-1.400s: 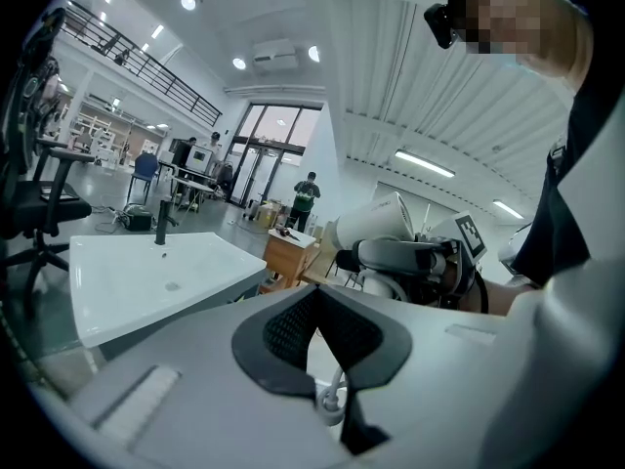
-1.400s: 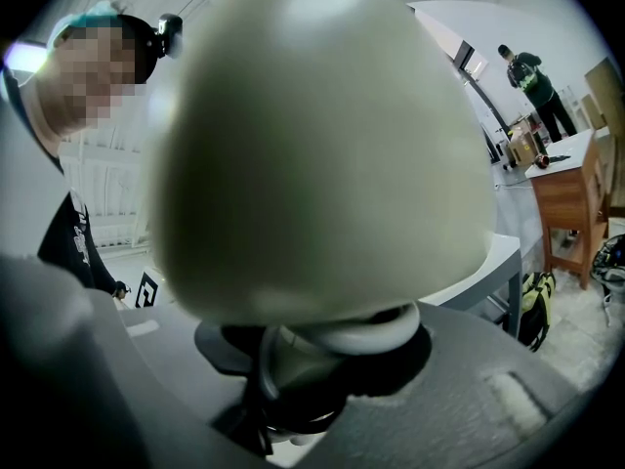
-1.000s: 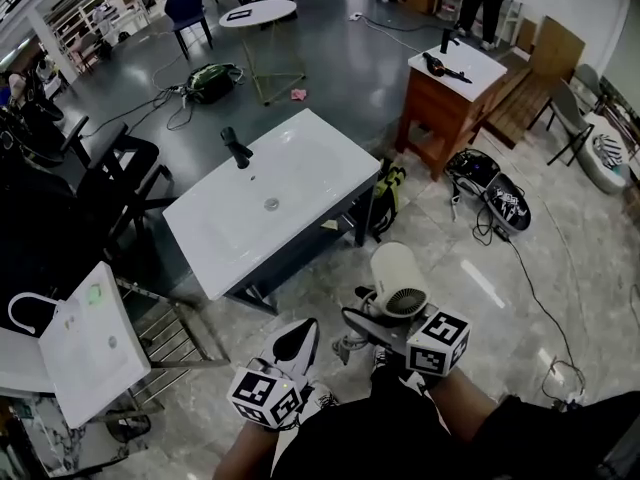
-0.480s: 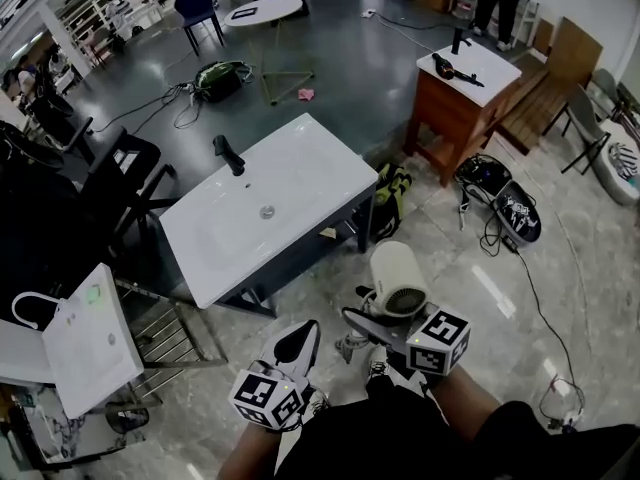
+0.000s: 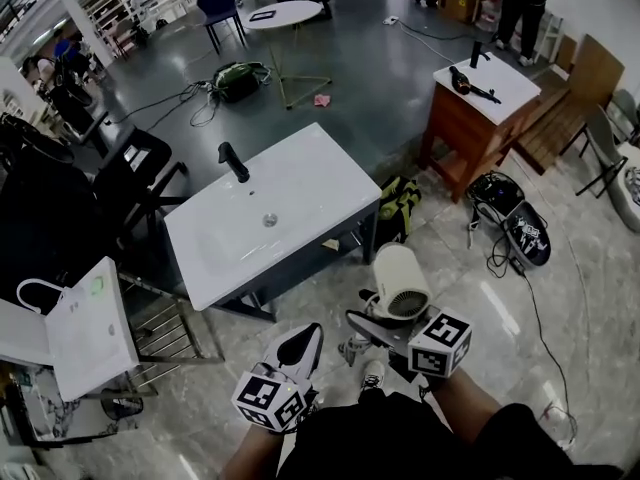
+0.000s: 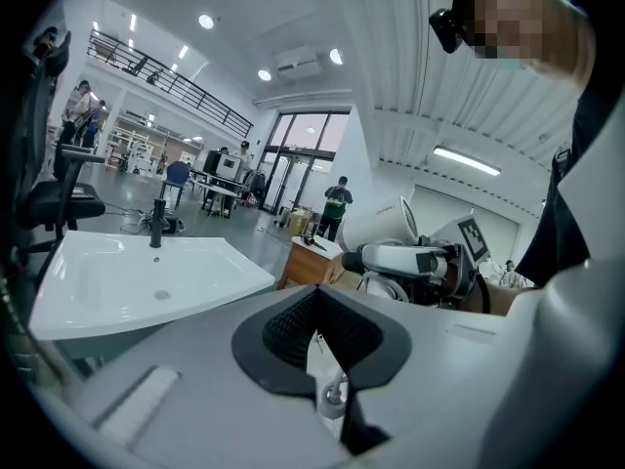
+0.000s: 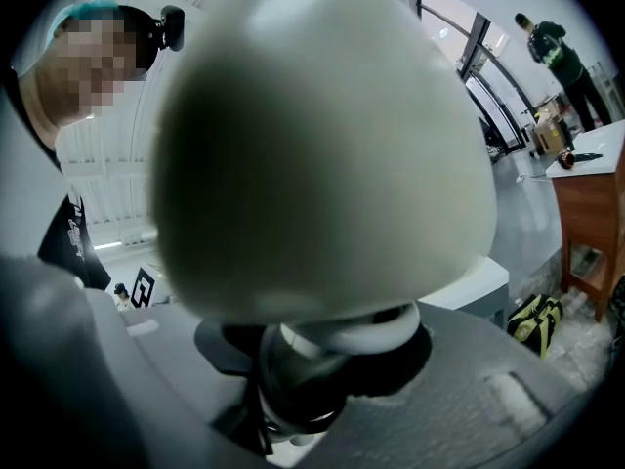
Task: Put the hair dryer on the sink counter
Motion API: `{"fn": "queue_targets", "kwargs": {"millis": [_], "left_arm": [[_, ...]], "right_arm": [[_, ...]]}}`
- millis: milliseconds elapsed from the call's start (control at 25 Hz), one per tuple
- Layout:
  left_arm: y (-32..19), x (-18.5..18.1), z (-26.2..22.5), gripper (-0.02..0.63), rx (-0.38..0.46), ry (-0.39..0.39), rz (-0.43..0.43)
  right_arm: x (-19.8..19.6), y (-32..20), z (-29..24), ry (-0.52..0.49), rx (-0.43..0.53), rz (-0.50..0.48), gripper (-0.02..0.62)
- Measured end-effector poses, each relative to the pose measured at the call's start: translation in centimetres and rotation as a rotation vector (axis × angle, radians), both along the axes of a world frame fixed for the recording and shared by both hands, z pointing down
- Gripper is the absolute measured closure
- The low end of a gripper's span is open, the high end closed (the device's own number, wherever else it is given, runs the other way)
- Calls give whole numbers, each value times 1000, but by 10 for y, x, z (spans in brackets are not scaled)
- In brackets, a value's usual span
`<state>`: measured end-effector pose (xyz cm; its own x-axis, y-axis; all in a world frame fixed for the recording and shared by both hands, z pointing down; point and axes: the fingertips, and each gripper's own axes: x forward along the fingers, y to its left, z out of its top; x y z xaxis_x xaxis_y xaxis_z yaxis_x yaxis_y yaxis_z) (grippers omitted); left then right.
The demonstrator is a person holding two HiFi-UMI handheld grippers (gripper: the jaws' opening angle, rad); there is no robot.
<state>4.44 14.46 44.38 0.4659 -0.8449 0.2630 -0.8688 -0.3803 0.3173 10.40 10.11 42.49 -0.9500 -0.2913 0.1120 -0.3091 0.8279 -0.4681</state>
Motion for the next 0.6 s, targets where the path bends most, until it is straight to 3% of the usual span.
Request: {"fn": "queue_targets", "kwargs": {"millis": [600], "left_arm": [[-12,18,-7,603,-1,-28,-43]], "right_arm": [[22,-21,-5,-8,0,-36,396]]}}
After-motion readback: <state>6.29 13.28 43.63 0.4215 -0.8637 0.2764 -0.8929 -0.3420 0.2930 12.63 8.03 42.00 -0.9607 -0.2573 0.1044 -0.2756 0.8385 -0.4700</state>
